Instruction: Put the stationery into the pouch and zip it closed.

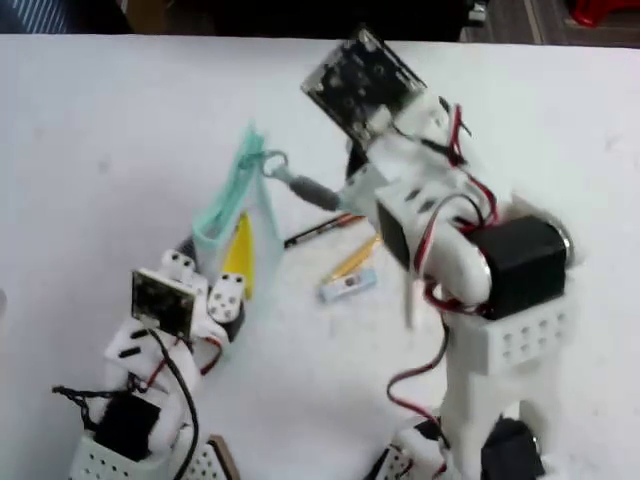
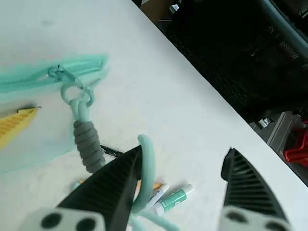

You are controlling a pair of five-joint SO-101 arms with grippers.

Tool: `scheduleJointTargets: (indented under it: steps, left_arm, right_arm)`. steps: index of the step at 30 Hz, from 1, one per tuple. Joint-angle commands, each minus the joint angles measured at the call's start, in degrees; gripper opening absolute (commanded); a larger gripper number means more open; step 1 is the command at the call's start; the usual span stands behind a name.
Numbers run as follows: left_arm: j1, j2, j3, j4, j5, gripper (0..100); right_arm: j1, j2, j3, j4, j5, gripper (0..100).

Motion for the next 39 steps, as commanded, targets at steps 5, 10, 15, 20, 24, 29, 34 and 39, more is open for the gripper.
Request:
scheduleJointTargets:
  steps: [5,10,15,20,24,29,34,39]
  left_arm:
    - [-3.74,-0.4,-0.53,2.9,0.18,2]
    - [-7.69,-0.4,0.0,3.43,0.35,2]
    - [-7.52,-0.4,0.0,5.71,0.18,3]
    - [-8.4,-0.4,2.37,1.58,0.09,3]
    - [-10.77,-0.4,4.04,-1.32,0.44,3]
    - [-10.68,-0.4,4.13,-1.14,0.44,3]
    - [-7.78,-0.4,3.78,1.93,0.44,3]
    - [-7.08,-0.4,-1.14,10.02,2.29,15]
  right_arm:
    - [-4.18,-2.59,17.49,1.54,0.7,24.0]
    - [-4.26,-2.59,22.51,1.63,0.79,24.1]
    - [-8.04,-2.59,28.31,1.71,0.44,24.4]
    - [-15.08,-2.86,34.73,1.8,0.35,30.7]
    - [-20.0,-7.43,37.63,1.8,0.88,35.1]
    - [-21.41,-17.98,35.69,-1.98,0.26,33.6]
    - [-15.87,-24.04,31.91,-16.66,-9.49,25.5]
    - [-12.0,-22.9,31.91,-25.19,-18.73,18.5]
